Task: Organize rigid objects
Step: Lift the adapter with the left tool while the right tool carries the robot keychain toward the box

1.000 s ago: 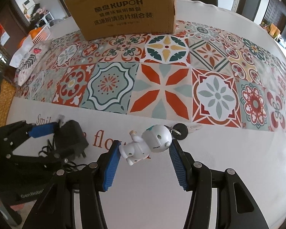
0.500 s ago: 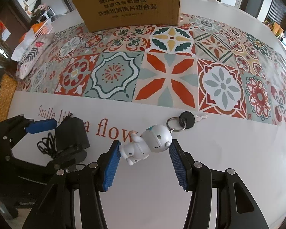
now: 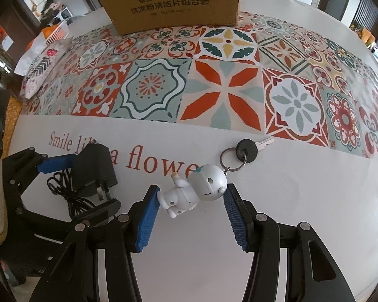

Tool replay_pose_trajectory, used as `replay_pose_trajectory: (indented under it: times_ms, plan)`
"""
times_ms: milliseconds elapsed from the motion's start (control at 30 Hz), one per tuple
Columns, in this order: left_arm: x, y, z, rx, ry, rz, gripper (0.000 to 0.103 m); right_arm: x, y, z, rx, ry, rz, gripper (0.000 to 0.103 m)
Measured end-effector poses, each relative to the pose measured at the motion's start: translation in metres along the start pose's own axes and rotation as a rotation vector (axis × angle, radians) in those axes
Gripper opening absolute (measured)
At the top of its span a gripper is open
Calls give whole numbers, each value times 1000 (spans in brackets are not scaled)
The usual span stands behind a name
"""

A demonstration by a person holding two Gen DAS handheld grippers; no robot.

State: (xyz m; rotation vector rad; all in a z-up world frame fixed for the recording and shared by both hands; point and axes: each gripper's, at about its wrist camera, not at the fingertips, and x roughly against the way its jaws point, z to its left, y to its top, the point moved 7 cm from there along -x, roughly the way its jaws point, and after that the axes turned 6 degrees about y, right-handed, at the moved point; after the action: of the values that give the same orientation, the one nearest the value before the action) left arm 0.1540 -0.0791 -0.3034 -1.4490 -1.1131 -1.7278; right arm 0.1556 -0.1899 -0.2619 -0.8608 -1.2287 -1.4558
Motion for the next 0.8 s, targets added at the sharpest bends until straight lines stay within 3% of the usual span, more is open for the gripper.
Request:
replay_pose_trajectory:
  times_ms: [100, 367, 800]
  plan:
    - [1, 2, 2, -15, 35, -36, 71, -1, -1, -1, -4, -2, 3, 53]
    - [7, 1, 6, 25, -2, -70, 70, -2, -2, 6, 3, 10, 6, 53]
    - [39, 15, 23, 88, 31, -167, 70, 21, 14, 10, 4, 1, -74, 53]
